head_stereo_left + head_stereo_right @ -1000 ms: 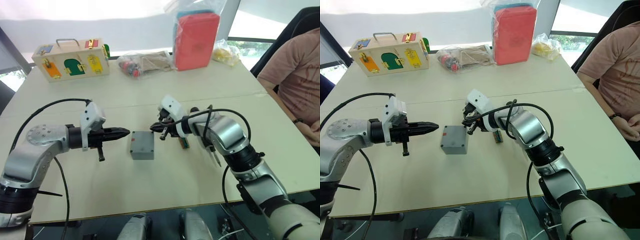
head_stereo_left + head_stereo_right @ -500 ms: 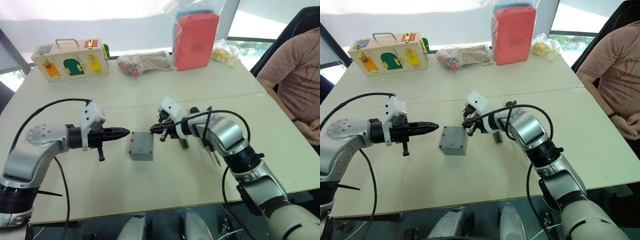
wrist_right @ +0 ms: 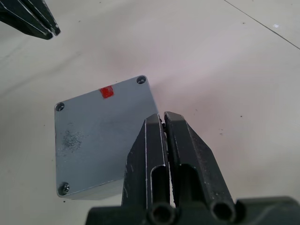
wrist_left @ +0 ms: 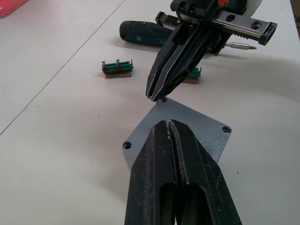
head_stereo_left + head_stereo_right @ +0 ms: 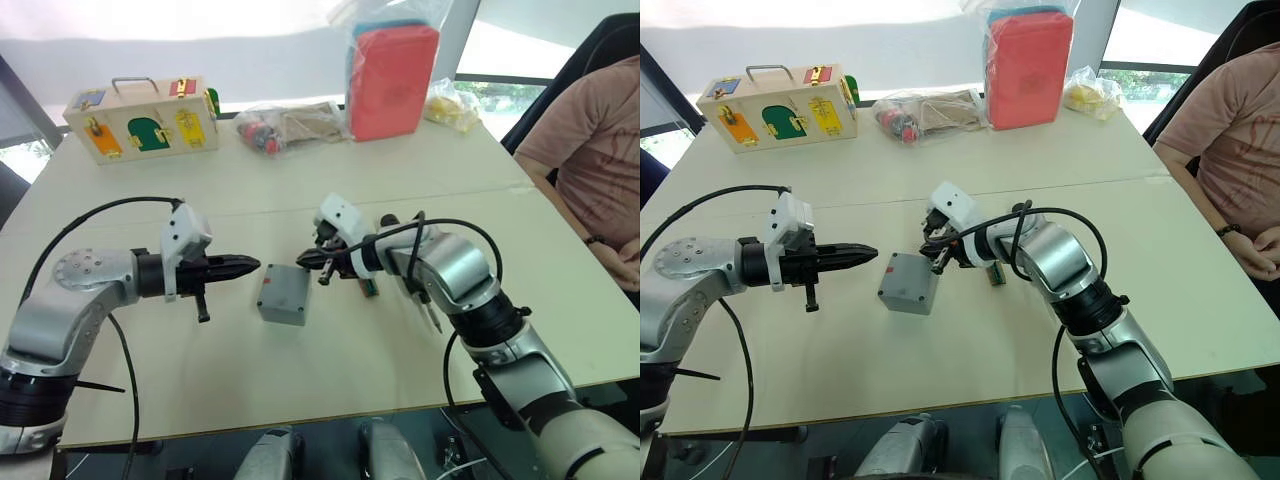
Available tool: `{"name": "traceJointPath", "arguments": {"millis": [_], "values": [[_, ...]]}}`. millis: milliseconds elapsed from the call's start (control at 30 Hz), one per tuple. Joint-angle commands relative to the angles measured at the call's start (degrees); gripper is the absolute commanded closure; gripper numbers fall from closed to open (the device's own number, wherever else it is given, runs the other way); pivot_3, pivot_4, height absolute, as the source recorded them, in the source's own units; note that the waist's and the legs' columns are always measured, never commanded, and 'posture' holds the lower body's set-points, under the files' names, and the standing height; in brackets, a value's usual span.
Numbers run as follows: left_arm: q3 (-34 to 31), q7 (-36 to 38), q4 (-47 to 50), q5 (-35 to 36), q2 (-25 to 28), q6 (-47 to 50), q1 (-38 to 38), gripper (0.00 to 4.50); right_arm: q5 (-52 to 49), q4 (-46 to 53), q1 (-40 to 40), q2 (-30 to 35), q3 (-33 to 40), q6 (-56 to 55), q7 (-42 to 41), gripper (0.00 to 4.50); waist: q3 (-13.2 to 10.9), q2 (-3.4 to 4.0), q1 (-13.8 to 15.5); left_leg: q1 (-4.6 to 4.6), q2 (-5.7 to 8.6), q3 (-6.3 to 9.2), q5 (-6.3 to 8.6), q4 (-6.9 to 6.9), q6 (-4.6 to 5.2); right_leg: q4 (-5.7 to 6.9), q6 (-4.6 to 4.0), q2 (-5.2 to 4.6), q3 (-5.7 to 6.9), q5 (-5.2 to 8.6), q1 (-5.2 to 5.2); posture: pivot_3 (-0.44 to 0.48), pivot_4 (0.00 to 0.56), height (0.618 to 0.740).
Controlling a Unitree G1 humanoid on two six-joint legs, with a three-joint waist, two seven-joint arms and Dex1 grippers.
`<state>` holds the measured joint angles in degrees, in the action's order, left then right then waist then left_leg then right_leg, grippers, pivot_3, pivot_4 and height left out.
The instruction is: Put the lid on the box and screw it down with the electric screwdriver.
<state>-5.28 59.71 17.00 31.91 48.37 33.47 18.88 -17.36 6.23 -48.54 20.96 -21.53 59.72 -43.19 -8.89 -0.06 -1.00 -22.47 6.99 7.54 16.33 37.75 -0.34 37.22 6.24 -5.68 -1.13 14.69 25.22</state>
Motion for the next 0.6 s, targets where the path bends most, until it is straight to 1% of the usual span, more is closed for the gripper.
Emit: {"name": "traceJointPath", "arguments": {"millis": [33, 367, 600], "values": [[-0.47, 0.01, 1.35, 0.54, 0.20, -0.14, 1.16, 4.50, -0.67, 2.14, -2.09, 0.02, 1.40, -0.16, -0.26, 4.48, 0.00, 0.00, 0.00, 0.00, 0.00, 0.00, 0.00, 0.00, 0.00, 0.00, 0.00, 0.00, 0.00, 0.00, 0.00, 0.000, 0.150, 0.740], [-0.30, 0.11, 1.09, 0.44, 0.06, -0.28, 1.36, 4.50, -0.79, 2.92, -1.50, 2.42, 1.14, 0.43, -0.70, 4.48, 0.00, 0.00, 0.05, 0.00, 0.00, 0.00, 0.00, 0.00, 0.00, -0.01, 0.00, 0.00, 0.00, 0.00, -0.01, 0.000, 0.150, 0.740], [-0.20, 0.31, 0.77, 0.29, 0.08, -0.41, 1.54, 4.50, -1.19, 3.78, -0.79, 2.39, 0.79, 1.05, -0.52, 4.48, 0.00, 0.00, 0.05, 0.00, 0.00, 0.00, 0.00, 0.00, 0.00, -0.01, 0.00, 0.00, 0.00, 0.00, 0.00, 0.000, 0.150, 0.740]]}}
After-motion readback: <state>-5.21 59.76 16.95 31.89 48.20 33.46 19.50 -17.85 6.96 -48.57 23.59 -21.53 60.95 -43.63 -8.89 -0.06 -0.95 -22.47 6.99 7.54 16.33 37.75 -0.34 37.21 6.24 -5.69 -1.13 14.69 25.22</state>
